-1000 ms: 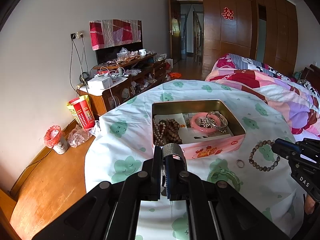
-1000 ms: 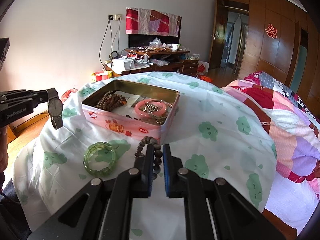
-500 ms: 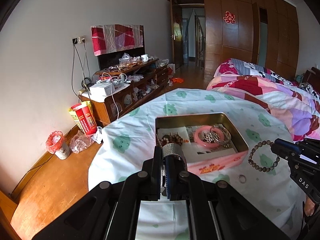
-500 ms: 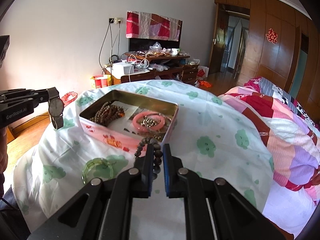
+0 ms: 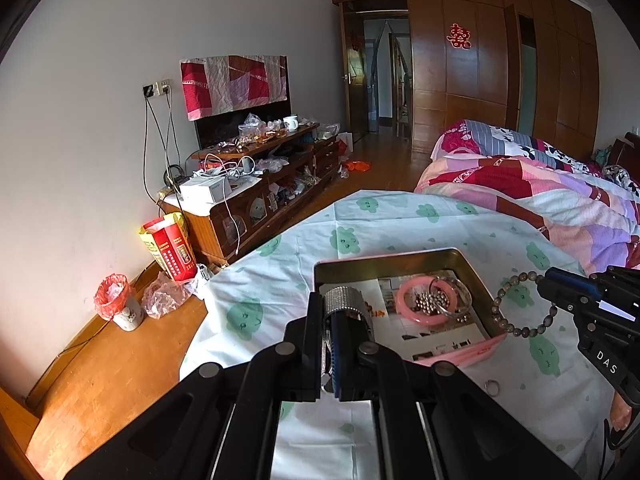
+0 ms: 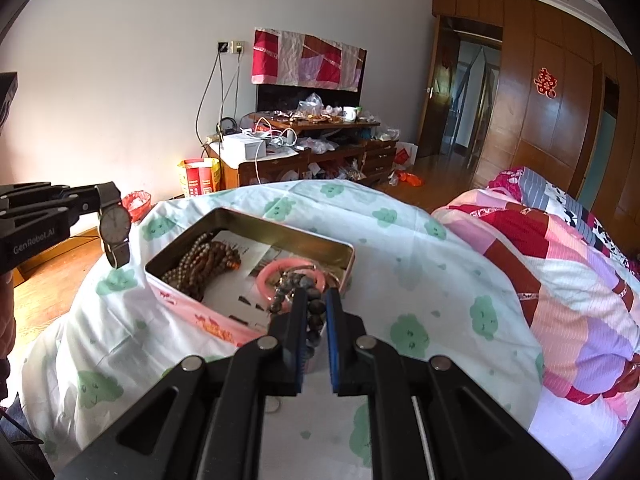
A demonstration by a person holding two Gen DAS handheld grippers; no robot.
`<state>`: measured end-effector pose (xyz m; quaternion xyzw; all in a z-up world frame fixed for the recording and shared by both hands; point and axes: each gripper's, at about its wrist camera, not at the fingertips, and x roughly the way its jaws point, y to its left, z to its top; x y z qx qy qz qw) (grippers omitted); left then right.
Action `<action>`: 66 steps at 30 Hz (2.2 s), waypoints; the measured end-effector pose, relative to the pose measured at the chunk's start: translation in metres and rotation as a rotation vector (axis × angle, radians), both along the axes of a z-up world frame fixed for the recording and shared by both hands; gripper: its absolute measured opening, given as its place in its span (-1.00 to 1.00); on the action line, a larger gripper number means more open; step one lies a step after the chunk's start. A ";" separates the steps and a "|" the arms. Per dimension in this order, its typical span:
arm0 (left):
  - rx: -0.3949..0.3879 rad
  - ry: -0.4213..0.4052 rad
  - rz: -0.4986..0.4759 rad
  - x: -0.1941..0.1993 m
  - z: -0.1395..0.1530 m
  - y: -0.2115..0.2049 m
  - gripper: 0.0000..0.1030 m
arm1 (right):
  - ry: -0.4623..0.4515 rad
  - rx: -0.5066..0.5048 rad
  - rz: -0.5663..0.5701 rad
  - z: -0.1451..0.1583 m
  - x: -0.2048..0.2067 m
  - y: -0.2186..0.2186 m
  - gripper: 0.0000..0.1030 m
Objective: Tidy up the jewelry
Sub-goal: 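Lift the bead bracelet and wristwatch and carry both over the tin, then lower both items into the tin and open both tools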
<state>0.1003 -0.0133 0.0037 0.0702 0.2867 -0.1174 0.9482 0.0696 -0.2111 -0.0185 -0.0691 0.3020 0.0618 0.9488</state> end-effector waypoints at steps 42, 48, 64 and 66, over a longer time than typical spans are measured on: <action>0.106 0.091 0.020 0.092 -0.043 -0.041 -0.95 | 0.087 -0.060 -0.006 -0.031 0.089 0.025 -0.78; 0.104 0.120 0.017 0.095 -0.051 -0.043 -0.95 | 0.093 -0.055 -0.005 -0.035 0.087 0.027 -0.78; 0.139 0.020 0.086 0.080 -0.042 -0.039 0.76 | 0.104 -0.010 -0.001 -0.041 0.077 0.025 0.13; 0.154 0.036 0.085 0.080 -0.042 -0.039 0.76 | 0.101 -0.007 -0.012 -0.040 0.074 0.022 0.13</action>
